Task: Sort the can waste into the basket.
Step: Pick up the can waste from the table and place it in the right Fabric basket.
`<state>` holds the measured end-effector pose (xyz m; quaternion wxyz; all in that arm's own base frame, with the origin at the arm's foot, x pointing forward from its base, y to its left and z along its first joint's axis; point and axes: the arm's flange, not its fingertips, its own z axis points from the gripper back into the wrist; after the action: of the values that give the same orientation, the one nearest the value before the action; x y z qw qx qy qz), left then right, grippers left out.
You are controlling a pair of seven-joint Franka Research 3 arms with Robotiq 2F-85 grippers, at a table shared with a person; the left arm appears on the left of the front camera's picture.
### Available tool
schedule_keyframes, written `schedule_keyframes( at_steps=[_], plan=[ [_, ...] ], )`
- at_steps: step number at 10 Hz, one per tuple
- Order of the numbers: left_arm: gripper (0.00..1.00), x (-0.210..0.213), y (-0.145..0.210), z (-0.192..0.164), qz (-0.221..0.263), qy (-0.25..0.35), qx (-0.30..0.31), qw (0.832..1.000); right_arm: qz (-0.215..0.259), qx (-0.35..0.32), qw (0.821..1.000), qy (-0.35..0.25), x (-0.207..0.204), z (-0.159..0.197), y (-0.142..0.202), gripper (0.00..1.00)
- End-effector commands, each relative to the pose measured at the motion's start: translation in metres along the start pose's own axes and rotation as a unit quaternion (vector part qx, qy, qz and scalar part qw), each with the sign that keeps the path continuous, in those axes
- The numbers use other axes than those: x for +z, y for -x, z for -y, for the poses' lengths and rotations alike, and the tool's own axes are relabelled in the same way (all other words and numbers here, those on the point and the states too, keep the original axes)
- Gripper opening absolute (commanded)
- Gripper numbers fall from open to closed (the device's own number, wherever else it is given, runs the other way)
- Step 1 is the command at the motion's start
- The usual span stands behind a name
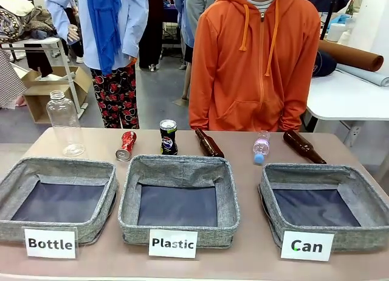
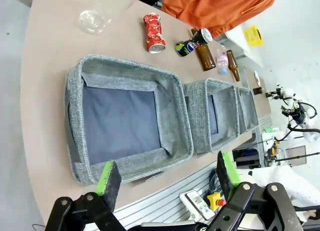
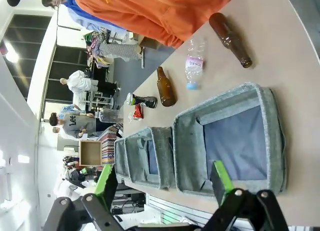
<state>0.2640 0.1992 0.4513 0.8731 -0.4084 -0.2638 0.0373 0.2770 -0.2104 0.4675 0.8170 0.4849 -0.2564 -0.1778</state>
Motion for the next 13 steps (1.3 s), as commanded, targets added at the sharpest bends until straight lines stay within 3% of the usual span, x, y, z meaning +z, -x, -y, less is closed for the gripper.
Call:
schedule_keyframes(
  at_steps=[1,3,5,7,10,11,12,13],
  plan=[
    [1.00,0.001,-0.001,-0.004,0.005,0.008,-0.008,1.000,0.006,0.014,1.000,-0.013,-0.002,0.002,-0.003,1.00],
    [1.00,-0.003,-0.008,0.006,0.003,-0.014,-0.017,1.000,0.006,0.014,1.000,-0.013,-0.002,0.002,-0.003,1.00],
    [1.00,-0.048,-0.051,0.046,-0.091,-0.062,-0.070,0.991,0.006,0.014,1.000,-0.013,-0.002,0.002,-0.003,1.00],
    [1.00,-0.130,-0.099,0.105,-0.187,-0.155,-0.136,0.961,0.006,0.014,1.000,-0.013,-0.002,0.002,-0.003,1.00],
    [1.00,-0.254,-0.122,0.152,-0.217,-0.304,-0.196,0.907,0.006,0.014,1.000,-0.013,-0.002,0.002,-0.003,1.00],
    [1.00,-0.277,-0.124,0.157,-0.189,-0.336,-0.207,0.899,0.006,0.014,1.000,-0.013,-0.002,0.002,-0.003,1.00],
    [1.00,-0.281,-0.127,0.164,-0.148,-0.334,-0.217,0.905,0.006,0.014,1.000,-0.013,-0.002,0.002,-0.003,1.00],
    [1.00,-0.280,-0.114,0.164,-0.204,-0.280,-0.214,0.913,0.006,0.014,1.000,-0.013,-0.002,0.002,-0.003,1.00]
  ],
)
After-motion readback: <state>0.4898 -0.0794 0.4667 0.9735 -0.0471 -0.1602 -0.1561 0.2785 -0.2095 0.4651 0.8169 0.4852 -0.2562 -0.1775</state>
